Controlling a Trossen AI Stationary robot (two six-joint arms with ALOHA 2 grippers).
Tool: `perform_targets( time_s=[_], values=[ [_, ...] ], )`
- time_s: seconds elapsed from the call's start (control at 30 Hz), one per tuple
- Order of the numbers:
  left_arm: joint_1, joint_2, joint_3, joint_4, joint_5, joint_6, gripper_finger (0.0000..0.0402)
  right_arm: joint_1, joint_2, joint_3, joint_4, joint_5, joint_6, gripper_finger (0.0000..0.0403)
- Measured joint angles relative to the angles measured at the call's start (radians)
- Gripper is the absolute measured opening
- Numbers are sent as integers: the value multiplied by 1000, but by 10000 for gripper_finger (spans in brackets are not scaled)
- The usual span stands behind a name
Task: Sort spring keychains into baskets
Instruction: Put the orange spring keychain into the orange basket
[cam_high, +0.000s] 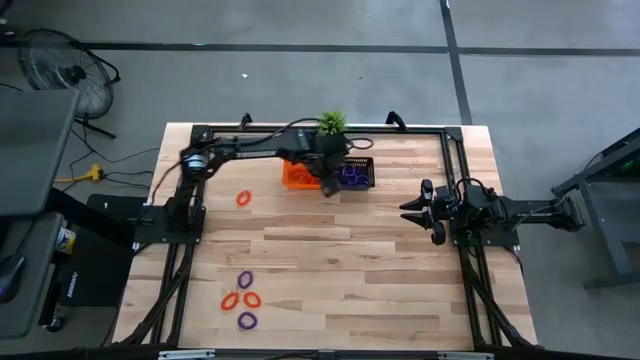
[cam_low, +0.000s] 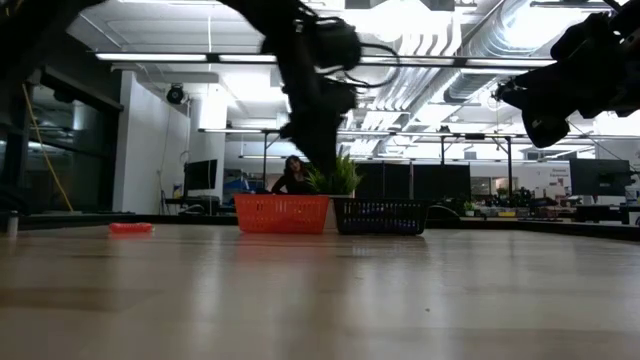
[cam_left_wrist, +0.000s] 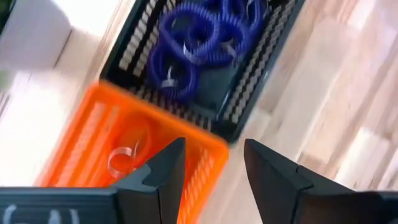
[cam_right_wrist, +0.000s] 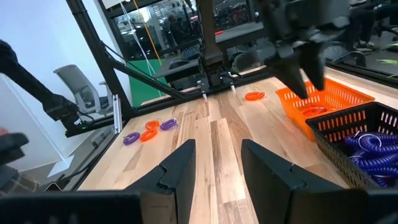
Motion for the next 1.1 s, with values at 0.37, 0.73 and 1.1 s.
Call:
perform_targets(
  time_s=[0.37, 0.73, 1.1],
  values=[
    [-17, -476, -697, 144, -20, -210, 160, 0, 0, 0, 0, 0, 0, 124],
    [-16, -778, -1101, 123, -55, -395, 160, 0, 0, 0, 0, 0, 0, 124],
    [-16, -765, -1138, 95, -110, -443, 160, 0, 0, 0, 0, 0, 0, 124]
  ],
)
